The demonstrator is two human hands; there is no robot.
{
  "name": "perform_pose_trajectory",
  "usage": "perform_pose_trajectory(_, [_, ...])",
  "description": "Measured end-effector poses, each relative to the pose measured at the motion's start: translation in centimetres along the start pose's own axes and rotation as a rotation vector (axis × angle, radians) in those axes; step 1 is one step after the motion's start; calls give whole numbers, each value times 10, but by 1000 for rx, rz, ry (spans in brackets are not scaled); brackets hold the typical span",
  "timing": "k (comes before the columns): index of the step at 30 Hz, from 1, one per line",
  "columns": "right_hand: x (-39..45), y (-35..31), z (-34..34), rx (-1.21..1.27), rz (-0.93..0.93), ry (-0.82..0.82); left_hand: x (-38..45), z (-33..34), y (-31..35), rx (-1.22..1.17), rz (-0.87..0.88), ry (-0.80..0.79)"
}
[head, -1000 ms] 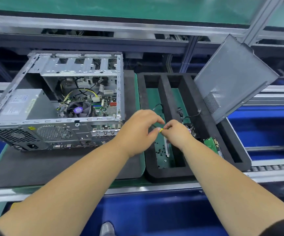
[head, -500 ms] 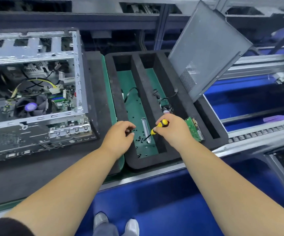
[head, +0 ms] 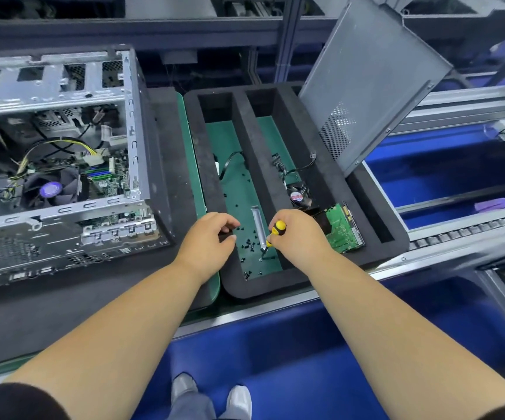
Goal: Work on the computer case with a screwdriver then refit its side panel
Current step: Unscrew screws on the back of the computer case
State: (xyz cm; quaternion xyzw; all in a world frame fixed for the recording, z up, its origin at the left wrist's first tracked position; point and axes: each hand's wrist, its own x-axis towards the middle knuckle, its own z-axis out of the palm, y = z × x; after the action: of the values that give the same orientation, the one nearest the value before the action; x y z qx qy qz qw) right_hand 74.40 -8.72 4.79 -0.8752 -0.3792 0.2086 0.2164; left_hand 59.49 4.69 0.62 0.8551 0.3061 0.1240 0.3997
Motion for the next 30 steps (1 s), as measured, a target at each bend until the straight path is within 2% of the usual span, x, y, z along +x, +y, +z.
perform_pose_trajectory(8, [-3, -1, -12, 98, 14, 76, -3, -3, 4, -106, -51, -33])
perform_pose_trajectory(17, [-16, -33, -79, 460, -22, 259, -4, -10, 47, -578, -376, 6])
perform_pose_trajectory(22, [-30, -54, -110, 559, -95, 289, 0, -24, 82, -1070, -546, -20])
perform_pose_trajectory(25, [-38, -60, -122, 582, -137, 305, 0, -34, 101, -1272, -571, -42])
perform_pose_trajectory(30, [-46, -65, -136, 570, -182, 338, -7, -46, 120, -1314, -538, -39])
